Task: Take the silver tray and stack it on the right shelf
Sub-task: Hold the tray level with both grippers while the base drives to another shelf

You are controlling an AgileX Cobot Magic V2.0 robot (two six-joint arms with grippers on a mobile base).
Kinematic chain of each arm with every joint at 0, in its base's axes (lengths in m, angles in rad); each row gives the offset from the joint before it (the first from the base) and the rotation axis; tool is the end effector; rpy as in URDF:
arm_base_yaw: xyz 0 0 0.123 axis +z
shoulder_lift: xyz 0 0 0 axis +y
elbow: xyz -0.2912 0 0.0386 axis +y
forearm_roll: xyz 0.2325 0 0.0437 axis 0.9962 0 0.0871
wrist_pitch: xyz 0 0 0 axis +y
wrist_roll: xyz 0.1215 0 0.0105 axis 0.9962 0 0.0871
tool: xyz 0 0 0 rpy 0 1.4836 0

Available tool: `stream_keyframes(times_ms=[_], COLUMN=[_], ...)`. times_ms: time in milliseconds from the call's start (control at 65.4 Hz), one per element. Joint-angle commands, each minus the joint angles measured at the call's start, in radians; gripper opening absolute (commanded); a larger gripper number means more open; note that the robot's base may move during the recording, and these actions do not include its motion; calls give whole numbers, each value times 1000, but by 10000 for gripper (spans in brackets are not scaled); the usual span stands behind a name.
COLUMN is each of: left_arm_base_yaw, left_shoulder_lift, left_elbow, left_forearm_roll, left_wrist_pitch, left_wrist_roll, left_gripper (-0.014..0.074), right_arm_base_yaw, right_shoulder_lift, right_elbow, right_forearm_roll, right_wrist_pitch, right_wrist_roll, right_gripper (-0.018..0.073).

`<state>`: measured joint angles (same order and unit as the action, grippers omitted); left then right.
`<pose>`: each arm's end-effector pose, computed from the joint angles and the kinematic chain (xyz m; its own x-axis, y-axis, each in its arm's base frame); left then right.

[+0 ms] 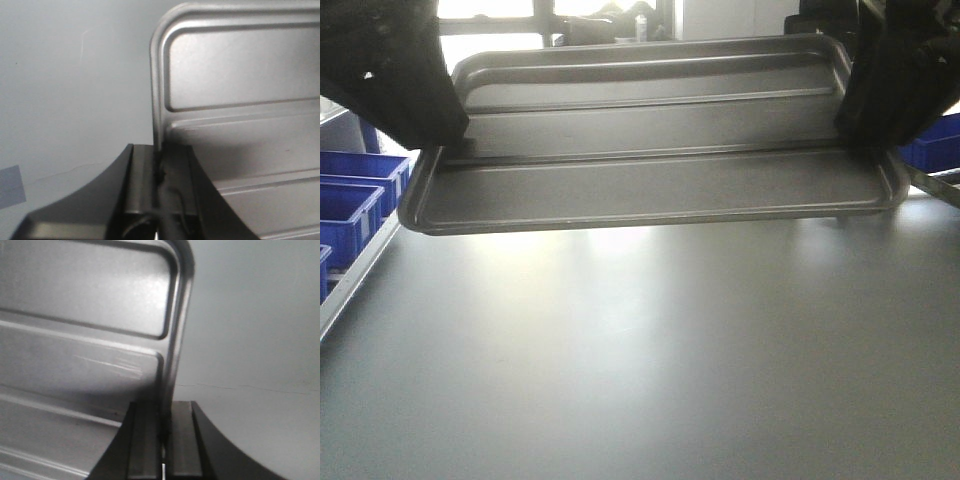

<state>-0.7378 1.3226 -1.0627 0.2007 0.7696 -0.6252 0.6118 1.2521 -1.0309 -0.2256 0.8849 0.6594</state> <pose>0.2139 -0.1716 0.3002 -0.8064 0.1149 -0.5801 0.2622 0.9487 -0.1765 0.2135 0.1240 0.3017 -0.8432 0.0011 -0.5376 -0.0856 0.9870 0.1363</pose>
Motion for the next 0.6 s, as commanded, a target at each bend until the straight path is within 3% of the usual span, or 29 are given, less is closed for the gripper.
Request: stream_keyframes(times_ms=[0,581], left_arm_base_yaw=[-7,-7], left_shoulder_lift=[-28,-28], left_elbow=[-26,-26], left_forearm_roll=[25,25], left_wrist_pitch=[-39,-39], left_wrist_roll=[7,7], left_gripper=[-99,-99], right_arm_base_yaw=[2,2], right_shoulder_lift=[-27,-27], right_elbow=[-28,-28], right_forearm_roll=[-32,-32], right_wrist_pitch=[-42,-42], right_wrist_roll=[-17,-17], right_gripper=[57,57])
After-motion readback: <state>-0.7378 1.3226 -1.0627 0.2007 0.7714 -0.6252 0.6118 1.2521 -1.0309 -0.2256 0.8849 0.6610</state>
